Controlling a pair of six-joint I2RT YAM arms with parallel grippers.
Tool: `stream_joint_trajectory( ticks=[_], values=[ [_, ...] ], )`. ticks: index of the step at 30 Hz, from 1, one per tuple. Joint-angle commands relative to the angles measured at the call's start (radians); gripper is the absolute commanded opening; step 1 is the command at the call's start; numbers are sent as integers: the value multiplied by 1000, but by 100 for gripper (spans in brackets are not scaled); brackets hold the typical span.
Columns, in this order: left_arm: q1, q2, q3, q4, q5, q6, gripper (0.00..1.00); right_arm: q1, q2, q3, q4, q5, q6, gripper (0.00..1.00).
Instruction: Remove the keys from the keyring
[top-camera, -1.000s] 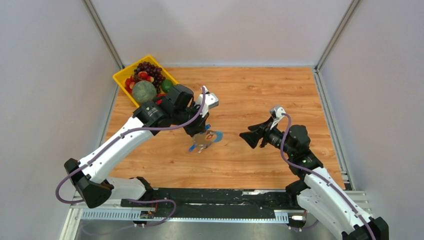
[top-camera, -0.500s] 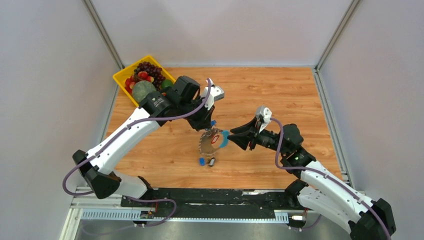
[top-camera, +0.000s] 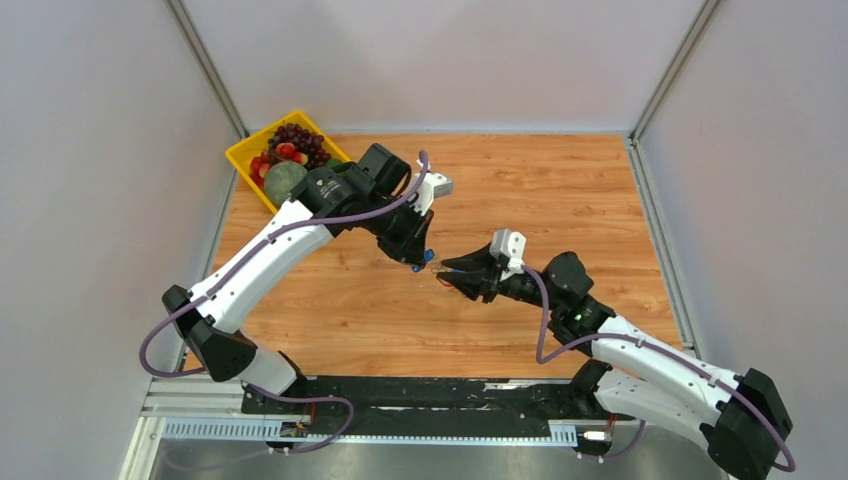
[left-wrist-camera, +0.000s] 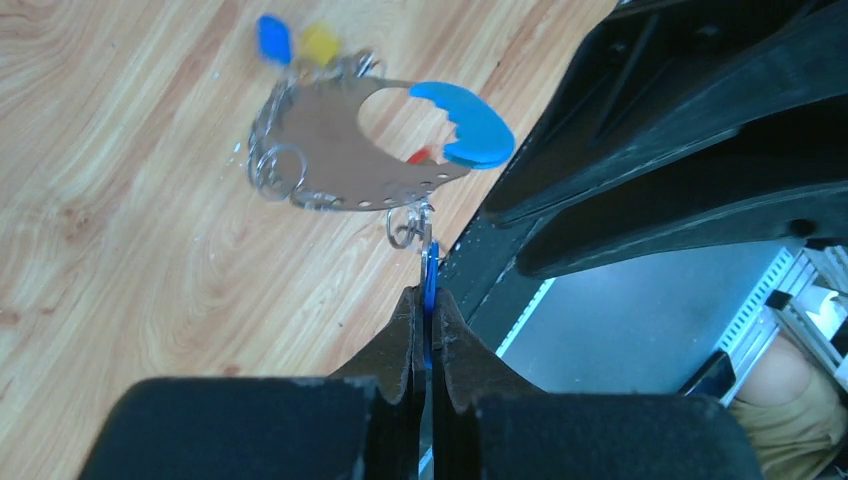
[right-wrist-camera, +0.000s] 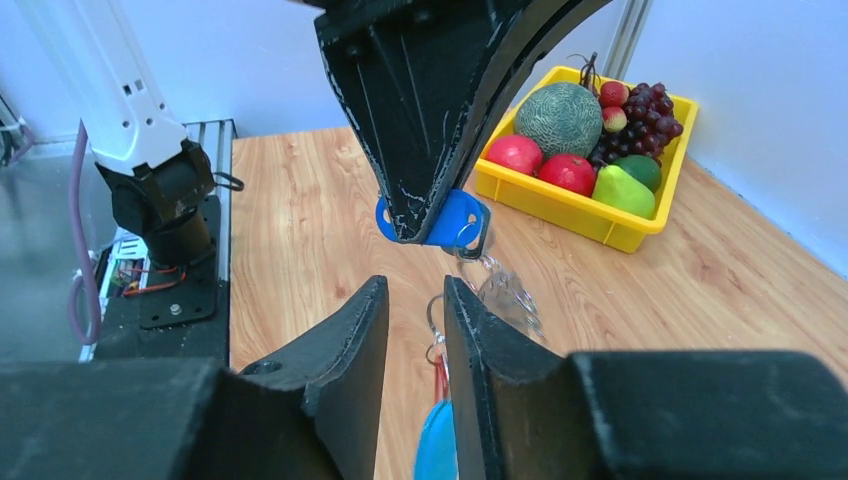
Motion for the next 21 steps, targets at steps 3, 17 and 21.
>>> stream_joint_trajectory(
  ticks=[3, 17, 21],
  values=[
    [4, -16, 67, -1, 57, -70, 0, 40, 57, 86, 19, -6, -123, 31],
    [4, -39, 76, 18, 93, -82, 0, 64, 107, 107, -25, 32, -141, 38],
    [5, -43, 74, 17, 88, -79, 0, 64, 92, 90, -25, 53, -135, 44]
  ],
)
